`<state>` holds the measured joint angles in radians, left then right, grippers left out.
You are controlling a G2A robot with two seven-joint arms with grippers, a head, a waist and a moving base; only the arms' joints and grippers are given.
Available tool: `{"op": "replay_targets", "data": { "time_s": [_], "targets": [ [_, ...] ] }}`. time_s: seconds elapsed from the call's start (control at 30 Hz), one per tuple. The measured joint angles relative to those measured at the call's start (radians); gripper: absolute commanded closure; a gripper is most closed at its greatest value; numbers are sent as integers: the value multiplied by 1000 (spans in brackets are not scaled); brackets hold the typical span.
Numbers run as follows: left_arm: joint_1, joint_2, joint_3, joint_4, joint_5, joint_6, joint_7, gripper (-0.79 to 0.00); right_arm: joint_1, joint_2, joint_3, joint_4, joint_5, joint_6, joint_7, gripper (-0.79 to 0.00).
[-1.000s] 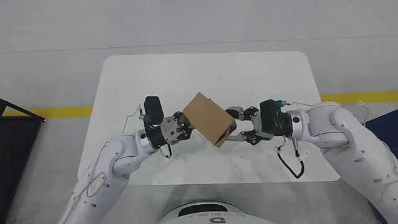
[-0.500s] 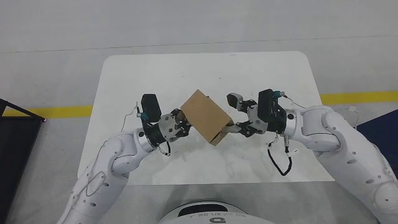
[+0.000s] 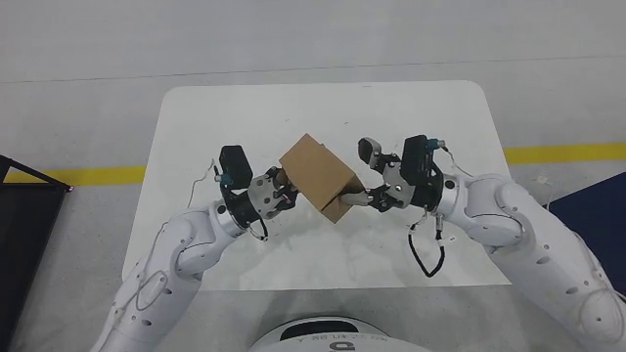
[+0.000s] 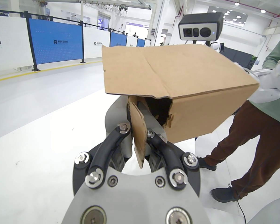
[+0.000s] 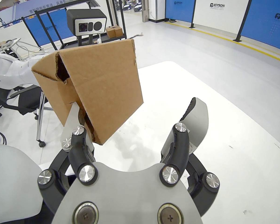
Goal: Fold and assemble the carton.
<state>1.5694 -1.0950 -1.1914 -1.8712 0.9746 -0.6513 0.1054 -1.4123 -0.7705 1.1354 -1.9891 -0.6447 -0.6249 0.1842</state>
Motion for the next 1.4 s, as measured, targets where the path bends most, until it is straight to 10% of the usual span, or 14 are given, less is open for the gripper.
{"op": "replay_targets", "data": {
  "time_s": [1.4],
  "targets": [
    [51,-8,-20,-23,16,123,16,0,-45,-51,34,-32,-54,148,13,-785]
  ]
}}
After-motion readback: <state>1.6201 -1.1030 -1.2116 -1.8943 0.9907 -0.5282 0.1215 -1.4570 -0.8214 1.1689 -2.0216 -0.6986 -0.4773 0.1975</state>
